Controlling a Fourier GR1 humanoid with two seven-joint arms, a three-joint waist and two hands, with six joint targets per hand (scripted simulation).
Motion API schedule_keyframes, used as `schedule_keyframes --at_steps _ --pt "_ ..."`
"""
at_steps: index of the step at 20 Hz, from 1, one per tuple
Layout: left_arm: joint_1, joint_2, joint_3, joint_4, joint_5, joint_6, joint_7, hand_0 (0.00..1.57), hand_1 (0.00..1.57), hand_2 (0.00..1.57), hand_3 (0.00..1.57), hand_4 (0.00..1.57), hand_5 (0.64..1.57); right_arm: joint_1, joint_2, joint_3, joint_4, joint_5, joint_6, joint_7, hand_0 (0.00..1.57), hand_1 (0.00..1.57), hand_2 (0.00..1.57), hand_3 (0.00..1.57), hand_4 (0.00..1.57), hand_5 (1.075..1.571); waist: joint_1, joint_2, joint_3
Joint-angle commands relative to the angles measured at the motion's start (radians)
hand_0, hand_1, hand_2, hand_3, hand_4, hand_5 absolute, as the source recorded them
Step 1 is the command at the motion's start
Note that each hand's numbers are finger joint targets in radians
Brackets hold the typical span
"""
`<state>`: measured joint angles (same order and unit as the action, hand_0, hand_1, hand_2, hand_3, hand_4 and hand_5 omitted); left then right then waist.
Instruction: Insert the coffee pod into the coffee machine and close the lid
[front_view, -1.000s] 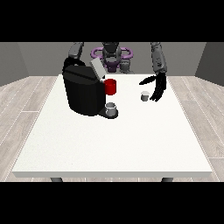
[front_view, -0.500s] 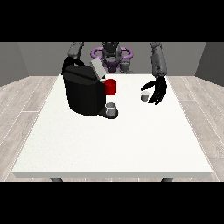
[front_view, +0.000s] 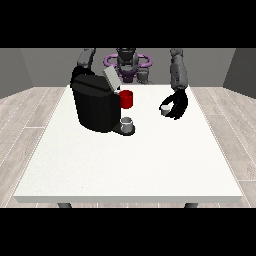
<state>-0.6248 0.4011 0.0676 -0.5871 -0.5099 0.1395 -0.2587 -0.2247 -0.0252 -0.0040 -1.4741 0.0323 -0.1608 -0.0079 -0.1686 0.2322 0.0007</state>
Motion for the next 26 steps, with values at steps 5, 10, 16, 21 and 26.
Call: schedule_keyframes --at_steps 5,10,16,21,26 --pt "-0.013 0.035 -0.025 0.073 -0.080 0.029 -0.032 0.97 0.97 1.05 0.79 0.32 1.571 -0.006 -0.009 -0.021 -0.009 -0.029 0.020 -0.013 0.00 0.00 0.00 0.00 0.51 1.571 -0.011 0.020 -0.0010" --pt "-0.056 0.062 -0.015 0.062 -0.079 -0.014 -0.096 1.27 1.27 1.40 1.36 0.51 1.571 0.019 -0.012 -0.035 0.029 -0.040 0.029 -0.026 0.00 0.00 0.00 0.00 0.49 1.571 0.001 0.009 -0.0009" --pt "-0.145 0.074 0.001 0.030 -0.047 -0.123 -0.123 1.40 1.40 1.42 1.36 0.60 1.571 -0.024 0.007 -0.030 0.045 -0.026 -0.009 0.003 0.00 0.00 0.00 0.00 0.43 1.571 0.005 -0.024 -0.0011" --pt "-0.224 0.047 -0.018 -0.028 -0.059 -0.183 -0.032 1.24 1.24 1.33 1.32 0.53 1.571 -0.031 -0.002 -0.072 0.138 -0.059 0.009 -0.030 0.00 0.00 0.00 0.00 0.46 1.571 0.012 -0.078 -0.0005" --pt "-0.298 0.061 -0.032 -0.054 -0.076 -0.249 -0.003 1.25 1.25 1.33 1.29 0.56 1.571 -0.028 0.006 -0.035 0.154 -0.039 0.019 -0.014 0.00 0.00 0.00 0.00 0.47 1.571 -0.009 -0.112 -0.0005"
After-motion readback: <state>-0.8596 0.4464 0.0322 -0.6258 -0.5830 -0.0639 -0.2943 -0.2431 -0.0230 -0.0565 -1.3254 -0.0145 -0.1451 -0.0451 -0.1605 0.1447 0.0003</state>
